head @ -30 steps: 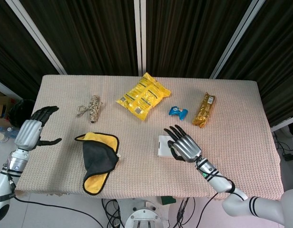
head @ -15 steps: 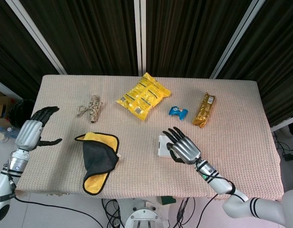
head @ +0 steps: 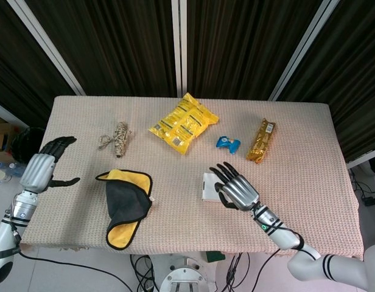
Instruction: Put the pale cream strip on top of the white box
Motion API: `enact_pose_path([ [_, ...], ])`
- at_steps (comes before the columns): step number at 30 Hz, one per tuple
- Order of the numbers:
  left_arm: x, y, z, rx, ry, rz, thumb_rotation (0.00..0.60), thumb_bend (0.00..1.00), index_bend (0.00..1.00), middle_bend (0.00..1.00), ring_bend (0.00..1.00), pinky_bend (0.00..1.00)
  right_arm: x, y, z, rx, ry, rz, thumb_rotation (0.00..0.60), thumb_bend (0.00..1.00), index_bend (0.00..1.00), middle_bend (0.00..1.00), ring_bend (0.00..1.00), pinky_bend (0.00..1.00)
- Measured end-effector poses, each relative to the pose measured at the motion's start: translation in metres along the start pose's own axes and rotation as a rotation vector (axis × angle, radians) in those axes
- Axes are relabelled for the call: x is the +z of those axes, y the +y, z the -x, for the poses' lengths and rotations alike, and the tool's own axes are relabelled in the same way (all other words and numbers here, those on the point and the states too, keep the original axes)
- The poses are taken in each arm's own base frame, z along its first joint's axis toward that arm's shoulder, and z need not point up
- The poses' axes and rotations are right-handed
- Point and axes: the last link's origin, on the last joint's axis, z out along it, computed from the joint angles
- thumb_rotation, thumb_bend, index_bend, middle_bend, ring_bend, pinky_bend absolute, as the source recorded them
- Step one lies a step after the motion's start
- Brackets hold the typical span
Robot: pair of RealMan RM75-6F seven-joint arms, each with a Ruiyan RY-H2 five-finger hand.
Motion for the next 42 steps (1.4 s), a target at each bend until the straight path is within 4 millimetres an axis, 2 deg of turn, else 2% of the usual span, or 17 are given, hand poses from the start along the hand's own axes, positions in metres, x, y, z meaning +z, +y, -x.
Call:
enact_pose_path([
  [18,0.0,0.0,-0.001,0.001,0.001,-0.001,0.6,0.0,0.13,0.12,0.09,0.14,-0.001,-0.001,0.008,-0.011,-0.045,0.004,0.448,0.67,0.49,0.04,0.0,0.0],
  [26,-0.001,0.0,-0.002,0.002,0.005,0.0,0.6,0.0,0.13,0.12,0.09,0.14,-0.002,-0.003,0.002,0.005,-0.005,-0.004,0.447,0.67,0.49,0.04,0.0,0.0],
  [33,0.0,0.001,0.0,0.001,-0.002,0.002,0.6,0.0,0.13,0.12,0.09,0.14,-0.004,0.004,-0.001,0.009,0.014,0.016,0.448,0.67,0.49,0.05,0.0,0.0],
  [42,0.0,0.0,0.001,0.002,-0.004,-0.004,0.6,0.0,0.13,0.12,0.09,0.14,-0.002,0.01,0.009,0.006,-0.026,0.041,0.447,0.67,0.49,0.04,0.0,0.0],
])
